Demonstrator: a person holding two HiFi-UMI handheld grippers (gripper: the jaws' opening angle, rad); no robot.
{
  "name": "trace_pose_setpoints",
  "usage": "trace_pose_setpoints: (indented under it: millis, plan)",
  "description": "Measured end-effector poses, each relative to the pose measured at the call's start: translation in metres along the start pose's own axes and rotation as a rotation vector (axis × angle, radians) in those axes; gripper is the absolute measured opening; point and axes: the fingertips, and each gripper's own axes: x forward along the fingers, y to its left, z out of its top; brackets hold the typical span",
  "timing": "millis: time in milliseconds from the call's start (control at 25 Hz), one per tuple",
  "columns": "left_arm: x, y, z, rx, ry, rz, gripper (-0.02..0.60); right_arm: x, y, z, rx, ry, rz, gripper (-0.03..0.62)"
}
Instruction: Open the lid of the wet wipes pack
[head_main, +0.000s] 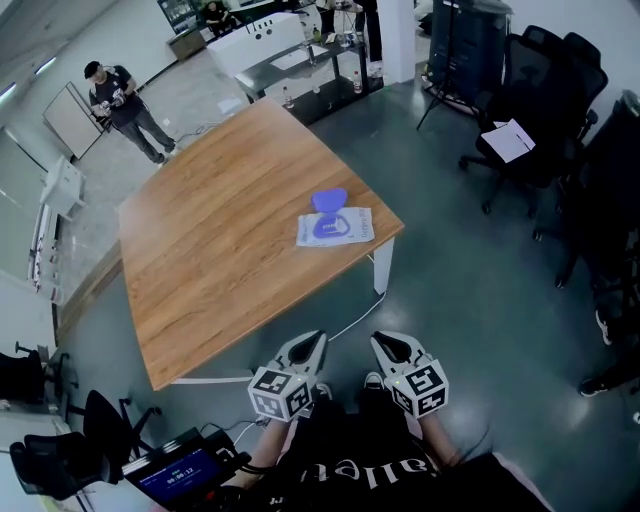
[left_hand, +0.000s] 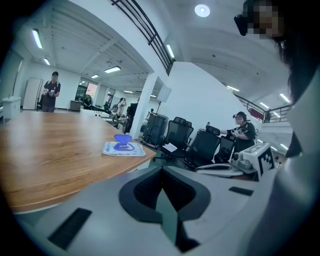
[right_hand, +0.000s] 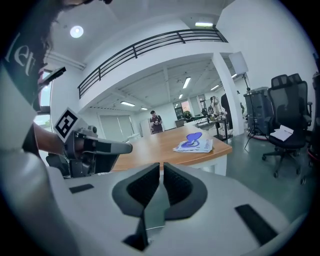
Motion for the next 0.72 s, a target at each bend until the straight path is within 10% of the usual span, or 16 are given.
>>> trace_pose_setpoints:
  millis: [720]
  plan:
    - [-0.121, 0.03, -0.041, 0.061, -0.008, -0.135, 0.002, 0.022, 0.139, -0.009, 0.026, -0.061, -0.056, 0.032]
